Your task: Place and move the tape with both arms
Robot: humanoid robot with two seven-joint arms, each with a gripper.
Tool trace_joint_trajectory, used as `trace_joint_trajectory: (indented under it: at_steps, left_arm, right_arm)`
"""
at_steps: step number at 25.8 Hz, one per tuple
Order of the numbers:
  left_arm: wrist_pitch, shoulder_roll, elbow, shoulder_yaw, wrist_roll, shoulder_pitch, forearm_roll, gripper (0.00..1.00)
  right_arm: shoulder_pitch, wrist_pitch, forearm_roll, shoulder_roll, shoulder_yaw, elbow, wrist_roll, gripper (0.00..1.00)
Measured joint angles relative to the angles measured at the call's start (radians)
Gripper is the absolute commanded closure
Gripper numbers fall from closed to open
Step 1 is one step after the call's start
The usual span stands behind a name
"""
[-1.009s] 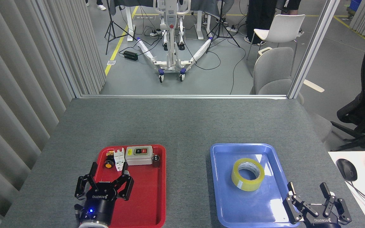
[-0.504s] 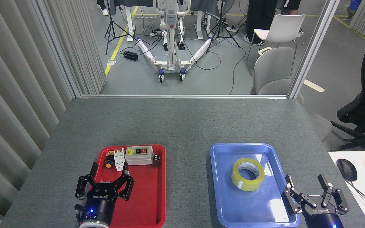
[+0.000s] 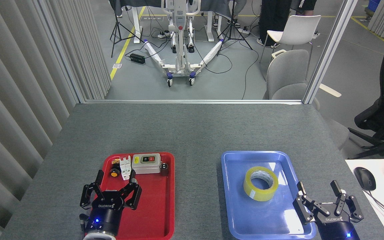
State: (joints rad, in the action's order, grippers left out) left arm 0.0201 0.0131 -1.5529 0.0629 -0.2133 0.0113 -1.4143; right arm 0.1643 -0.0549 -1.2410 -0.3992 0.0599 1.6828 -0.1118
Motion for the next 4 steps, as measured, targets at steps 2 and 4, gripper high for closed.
trace_joint_trajectory:
  at_steps: [2,4]
  left_arm:
    - [0.000,0.000,0.001,0.000,0.000,0.006,0.000,0.00]
    - [0.000,0.000,0.008,0.000,0.000,0.011,0.001,0.00]
  right_arm:
    - [0.000,-0.001,0.000,0.001,0.000,0.000,0.000,0.00]
    - [0.000,-0.002,0.000,0.001,0.000,0.000,0.001,0.00]
